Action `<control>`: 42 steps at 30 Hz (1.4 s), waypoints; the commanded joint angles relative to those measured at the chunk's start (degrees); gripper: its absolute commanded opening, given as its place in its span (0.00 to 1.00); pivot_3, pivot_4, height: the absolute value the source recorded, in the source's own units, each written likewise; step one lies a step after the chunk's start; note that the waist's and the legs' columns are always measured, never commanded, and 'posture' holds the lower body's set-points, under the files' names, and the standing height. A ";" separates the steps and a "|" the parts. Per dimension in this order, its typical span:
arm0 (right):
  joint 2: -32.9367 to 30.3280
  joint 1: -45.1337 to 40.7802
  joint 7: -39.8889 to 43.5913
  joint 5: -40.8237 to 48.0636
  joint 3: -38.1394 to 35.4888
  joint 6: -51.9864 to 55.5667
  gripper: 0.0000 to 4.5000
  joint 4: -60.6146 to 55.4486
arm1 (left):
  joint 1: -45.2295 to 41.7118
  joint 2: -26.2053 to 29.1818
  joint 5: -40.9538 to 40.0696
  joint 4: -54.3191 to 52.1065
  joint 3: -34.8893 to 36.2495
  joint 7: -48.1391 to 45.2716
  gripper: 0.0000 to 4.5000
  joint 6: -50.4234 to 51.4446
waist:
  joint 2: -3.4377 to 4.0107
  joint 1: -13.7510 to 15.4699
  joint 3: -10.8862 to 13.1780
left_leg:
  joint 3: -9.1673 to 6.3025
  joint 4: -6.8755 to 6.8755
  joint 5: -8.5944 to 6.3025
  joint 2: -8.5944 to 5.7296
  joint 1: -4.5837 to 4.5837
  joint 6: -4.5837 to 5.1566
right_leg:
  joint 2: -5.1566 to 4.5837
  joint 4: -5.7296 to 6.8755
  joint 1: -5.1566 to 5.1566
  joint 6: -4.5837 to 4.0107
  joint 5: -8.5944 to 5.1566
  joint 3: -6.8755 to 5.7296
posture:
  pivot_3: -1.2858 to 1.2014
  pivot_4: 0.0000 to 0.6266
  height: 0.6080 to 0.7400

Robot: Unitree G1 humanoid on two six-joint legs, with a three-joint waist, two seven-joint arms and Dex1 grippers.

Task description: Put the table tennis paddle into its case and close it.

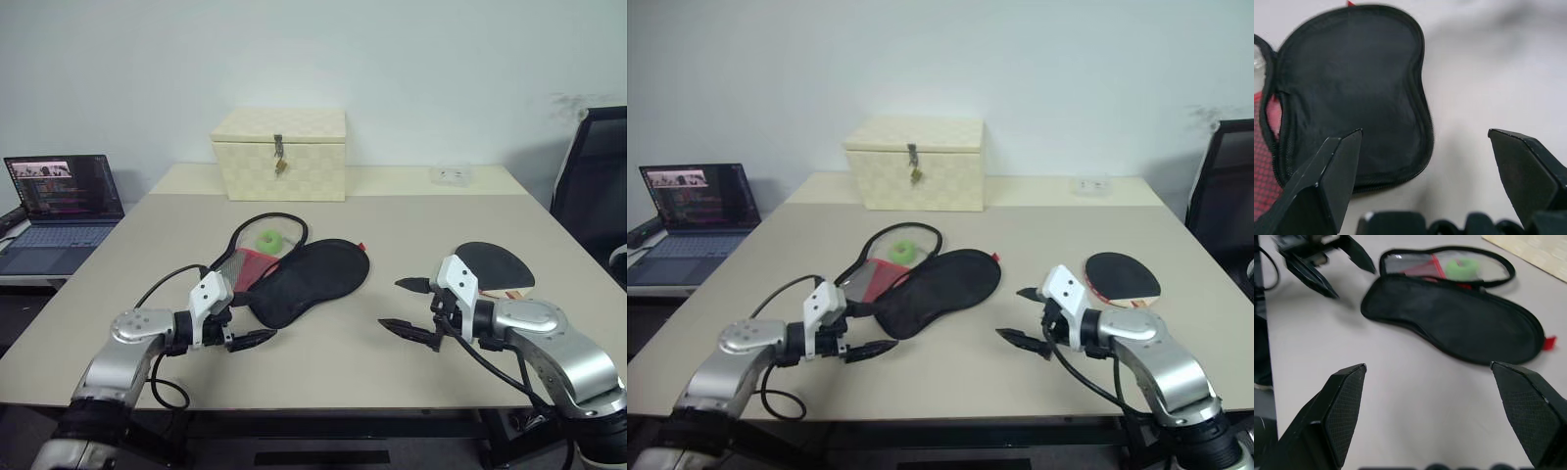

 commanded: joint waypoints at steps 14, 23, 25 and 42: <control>-0.33 -0.84 -1.31 1.31 -1.56 -1.72 0.99 -0.73 | -6.78 -1.47 8.55 15.51 -6.69 -10.16 1.00 -10.12 | 0.00 -0.05 -0.01 | -0.11 0.09 -0.03 -0.03 -0.31 0.06 | 0.01 0.08 -0.23 -0.20 0.15 -0.09 | 0.52 0.24 1.00; -0.89 -1.10 -1.69 1.17 -2.32 -2.24 1.00 0.25 | -7.68 -3.41 8.37 17.54 -5.79 -8.78 0.64 -10.11 | 0.00 -0.05 -0.01 | -0.08 0.13 -0.02 -0.03 -0.24 0.06 | 0.01 0.22 -0.22 -0.19 0.15 -0.07 | 0.52 0.24 1.00; -1.00 -1.21 -1.85 1.17 -2.46 -2.33 1.00 0.47 | -7.72 -4.01 8.36 17.54 -5.44 -7.90 0.48 -10.27 | 0.00 -0.04 -0.01 | -0.08 0.13 -0.02 -0.03 -0.24 0.06 | 0.01 0.23 -0.21 -0.19 0.14 -0.07 | 0.52 0.24 1.00; -3.99 1.06 -1.11 1.26 -4.36 -2.71 1.00 0.87 | -6.72 -20.24 9.59 0.58 -12.50 1.14 0.01 0.32 | 0.02 1.19 -0.05 | -0.21 0.39 -0.01 -0.24 -0.34 0.08 | -0.12 0.28 -0.11 -0.05 0.16 -0.12 | 0.52 0.24 1.00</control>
